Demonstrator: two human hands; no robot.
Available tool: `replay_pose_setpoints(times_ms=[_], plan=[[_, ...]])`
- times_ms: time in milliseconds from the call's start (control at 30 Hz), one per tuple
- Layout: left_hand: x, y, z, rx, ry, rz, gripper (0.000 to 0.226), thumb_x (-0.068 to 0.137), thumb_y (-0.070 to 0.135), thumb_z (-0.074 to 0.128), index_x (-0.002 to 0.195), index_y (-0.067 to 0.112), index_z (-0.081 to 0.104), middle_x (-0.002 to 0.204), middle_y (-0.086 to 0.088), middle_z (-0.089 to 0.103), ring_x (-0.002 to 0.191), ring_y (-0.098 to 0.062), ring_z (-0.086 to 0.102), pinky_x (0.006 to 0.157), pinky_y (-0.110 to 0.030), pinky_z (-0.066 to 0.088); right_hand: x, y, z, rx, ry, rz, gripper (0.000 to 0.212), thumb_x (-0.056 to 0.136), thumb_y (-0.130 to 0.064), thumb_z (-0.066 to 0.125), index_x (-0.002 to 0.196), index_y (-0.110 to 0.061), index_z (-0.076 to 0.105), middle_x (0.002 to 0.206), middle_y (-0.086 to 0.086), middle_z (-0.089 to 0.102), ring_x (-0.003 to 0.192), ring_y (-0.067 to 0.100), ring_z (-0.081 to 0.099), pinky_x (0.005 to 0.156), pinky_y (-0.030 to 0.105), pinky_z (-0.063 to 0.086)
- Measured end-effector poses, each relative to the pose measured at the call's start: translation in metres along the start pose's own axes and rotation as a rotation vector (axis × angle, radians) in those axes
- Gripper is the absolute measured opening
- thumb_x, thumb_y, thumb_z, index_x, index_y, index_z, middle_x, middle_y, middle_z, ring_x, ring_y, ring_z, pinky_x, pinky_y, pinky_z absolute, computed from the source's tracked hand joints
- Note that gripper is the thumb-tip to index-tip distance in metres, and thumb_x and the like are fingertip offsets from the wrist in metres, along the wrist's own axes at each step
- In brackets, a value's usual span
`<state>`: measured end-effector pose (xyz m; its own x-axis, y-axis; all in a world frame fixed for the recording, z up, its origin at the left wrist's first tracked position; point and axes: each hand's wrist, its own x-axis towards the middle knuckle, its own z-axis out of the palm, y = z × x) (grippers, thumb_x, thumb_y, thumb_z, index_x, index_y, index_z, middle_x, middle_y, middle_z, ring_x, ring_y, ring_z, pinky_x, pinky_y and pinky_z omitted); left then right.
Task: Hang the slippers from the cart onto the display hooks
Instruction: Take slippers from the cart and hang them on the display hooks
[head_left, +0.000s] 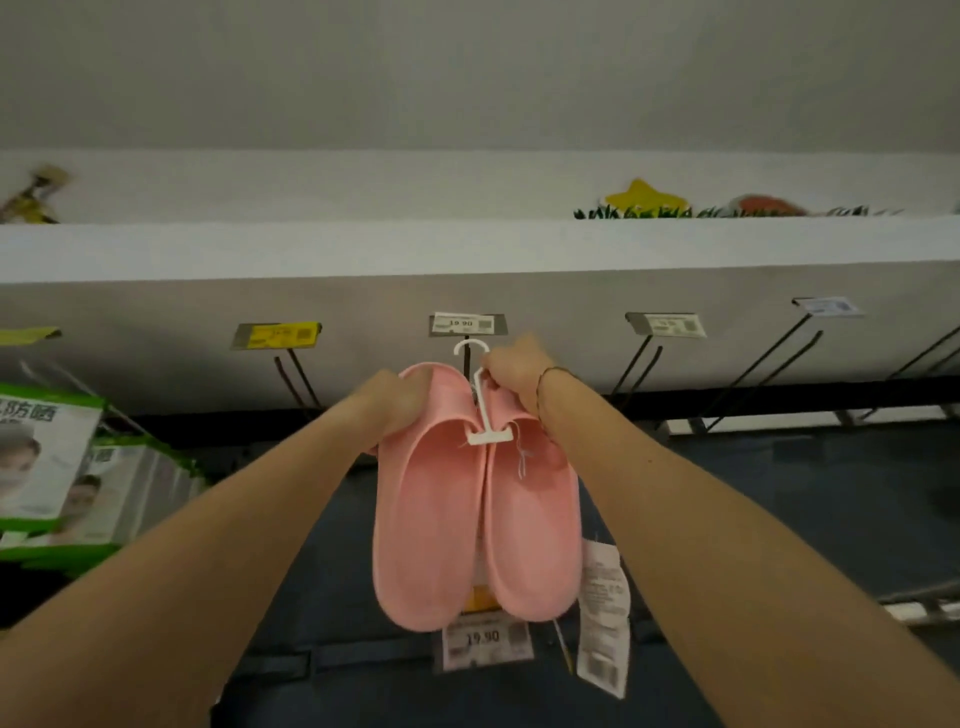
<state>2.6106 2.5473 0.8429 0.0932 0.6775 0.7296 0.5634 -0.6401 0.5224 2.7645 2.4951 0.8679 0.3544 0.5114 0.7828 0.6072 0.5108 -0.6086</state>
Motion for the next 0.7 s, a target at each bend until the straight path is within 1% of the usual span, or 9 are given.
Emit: replay_pose_setpoints(times_ms=[67,133,300,367,433,500,567,633,700], plan=[[0.009,0.002,0.005,-0.023,0.040,0.010,0.076,0.102,0.059,0.031,0.154,0.003,0.028,0.149,-0.022,0.044,0.127,-0.039,0.052,0.104,-0.044,0.045,0.014,0.002,0.005,0.008,0.027,-0.013,0.027,0.089,-0.013,0.061,0.062,-0.010,0.061,0.070,0.011,0.064,0.070,0.028,0.061,0.070,0.037,0.052],[0.020,0.001,0.009,-0.065,0.048,0.022,0.076,0.102,0.056,0.034,0.156,0.005,0.022,0.153,-0.021,0.039,0.132,-0.039,0.048,0.109,-0.046,0.042,0.027,0.005,0.009,0.037,0.047,-0.021,0.027,0.089,-0.013,0.059,0.063,-0.013,0.061,0.073,0.010,0.065,0.073,0.029,0.062,0.072,0.038,0.054],[0.042,-0.010,0.020,-0.199,0.059,0.003,0.066,0.099,0.049,0.039,0.149,0.007,0.037,0.144,-0.021,0.048,0.121,-0.038,0.055,0.103,-0.047,0.048,0.053,0.018,0.022,-0.012,0.002,-0.004,0.027,0.087,-0.016,0.059,0.061,-0.011,0.064,0.075,0.016,0.068,0.070,0.029,0.062,0.075,0.045,0.058],[0.045,-0.015,0.025,-0.236,0.050,0.004,0.062,0.098,0.047,0.040,0.146,0.007,0.041,0.139,-0.020,0.052,0.116,-0.037,0.058,0.098,-0.043,0.050,0.053,0.023,0.024,-0.027,-0.022,0.023,0.027,0.089,-0.010,0.059,0.062,-0.009,0.062,0.078,0.017,0.067,0.069,0.029,0.060,0.069,0.039,0.054],[0.046,-0.021,0.028,-0.267,0.045,-0.007,0.061,0.100,0.045,0.041,0.149,0.007,0.039,0.141,-0.020,0.051,0.118,-0.037,0.057,0.098,-0.042,0.049,0.050,0.027,0.027,-0.026,-0.056,0.053,0.026,0.091,-0.008,0.058,0.066,-0.008,0.059,0.075,0.014,0.064,0.063,0.025,0.056,0.063,0.031,0.048],[0.044,-0.027,0.028,-0.295,0.029,-0.028,0.063,0.102,0.045,0.041,0.152,0.007,0.034,0.145,-0.020,0.047,0.123,-0.038,0.055,0.100,-0.043,0.049,0.049,0.032,0.030,-0.028,-0.060,0.059,0.026,0.091,-0.008,0.060,0.065,-0.007,0.061,0.073,0.013,0.063,0.059,0.023,0.053,0.065,0.032,0.046],[0.040,-0.035,0.026,-0.314,-0.012,-0.047,0.066,0.100,0.050,0.040,0.152,0.011,0.034,0.140,-0.020,0.052,0.114,-0.036,0.061,0.087,-0.044,0.057,0.046,0.033,0.031,-0.017,-0.062,0.057,0.027,0.090,-0.008,0.061,0.064,-0.006,0.061,0.075,0.015,0.064,0.060,0.024,0.054,0.065,0.034,0.046],[0.031,-0.040,0.023,-0.319,-0.050,-0.083,0.064,0.098,0.057,0.037,0.148,0.017,0.039,0.127,-0.016,0.060,0.099,-0.031,0.065,0.067,-0.035,0.057,0.041,0.032,0.029,0.008,-0.063,0.050,0.028,0.092,-0.009,0.061,0.065,-0.005,0.060,0.072,0.015,0.064,0.059,0.026,0.057,0.062,0.034,0.050],[0.023,-0.042,0.023,-0.319,-0.074,-0.117,0.062,0.099,0.060,0.033,0.144,0.018,0.043,0.116,-0.012,0.064,0.094,-0.027,0.065,0.067,-0.033,0.054,0.034,0.029,0.025,0.005,-0.054,0.041,0.026,0.092,-0.012,0.062,0.067,-0.005,0.062,0.074,0.016,0.067,0.064,0.029,0.062,0.070,0.042,0.058]])
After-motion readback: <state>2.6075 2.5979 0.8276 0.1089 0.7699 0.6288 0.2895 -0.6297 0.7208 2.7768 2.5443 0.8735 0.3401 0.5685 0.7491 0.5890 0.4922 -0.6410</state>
